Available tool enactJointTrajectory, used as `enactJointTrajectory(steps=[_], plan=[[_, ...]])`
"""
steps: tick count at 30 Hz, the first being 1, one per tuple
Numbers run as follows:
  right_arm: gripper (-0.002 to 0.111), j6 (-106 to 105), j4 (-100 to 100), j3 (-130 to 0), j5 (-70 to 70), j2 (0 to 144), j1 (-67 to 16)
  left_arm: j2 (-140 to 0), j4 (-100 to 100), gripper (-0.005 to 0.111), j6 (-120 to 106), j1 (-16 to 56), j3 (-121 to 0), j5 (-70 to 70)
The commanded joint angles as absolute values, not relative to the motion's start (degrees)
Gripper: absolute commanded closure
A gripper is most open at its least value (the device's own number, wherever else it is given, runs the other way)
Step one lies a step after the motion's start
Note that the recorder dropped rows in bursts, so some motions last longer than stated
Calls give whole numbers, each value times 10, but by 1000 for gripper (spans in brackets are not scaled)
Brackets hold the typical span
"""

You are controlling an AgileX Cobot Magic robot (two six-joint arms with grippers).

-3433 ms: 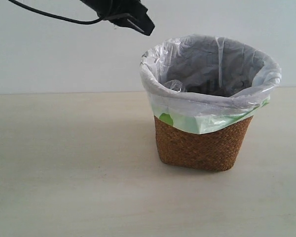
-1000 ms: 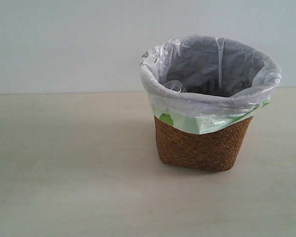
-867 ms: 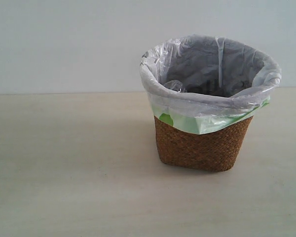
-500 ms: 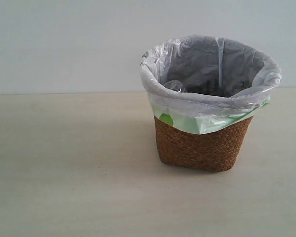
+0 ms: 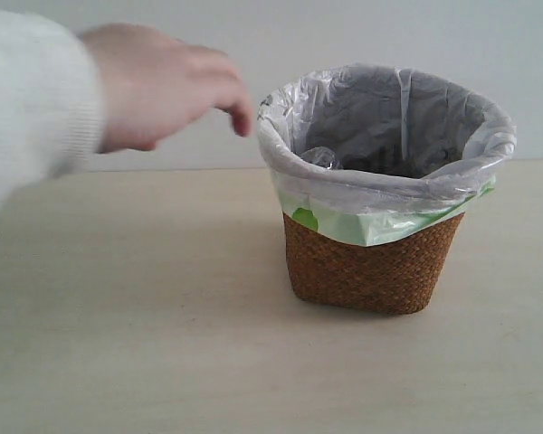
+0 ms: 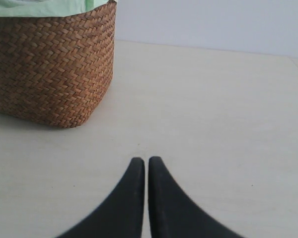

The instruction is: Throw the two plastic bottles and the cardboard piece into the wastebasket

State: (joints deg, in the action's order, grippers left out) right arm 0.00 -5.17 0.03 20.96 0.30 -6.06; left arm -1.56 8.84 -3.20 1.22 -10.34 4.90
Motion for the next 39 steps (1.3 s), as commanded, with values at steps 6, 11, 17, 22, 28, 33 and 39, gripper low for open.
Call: enactJointTrajectory(steps=[6,11,17,22,28,33,39], plan=[[108,0,-51,0,207,0,-58,0,-25,103,116,11,-41,43],[108,0,-51,0,207,0,-58,0,-24,103,76,11,-11,43],[108,0,-51,0,207,0,-58,0,-24,103,49,11,0,102],[108,0,-51,0,207,0,-58,0,-24,103,49,11,0,133],[108,0,-52,0,207,0,-58,0,-10,103,51,11,0,137],[108,0,-52,0,207,0,-58,0,-10,103,51,11,0,136],[108,0,-52,0,207,0,-58,0,-11,103,51,11,0,136]])
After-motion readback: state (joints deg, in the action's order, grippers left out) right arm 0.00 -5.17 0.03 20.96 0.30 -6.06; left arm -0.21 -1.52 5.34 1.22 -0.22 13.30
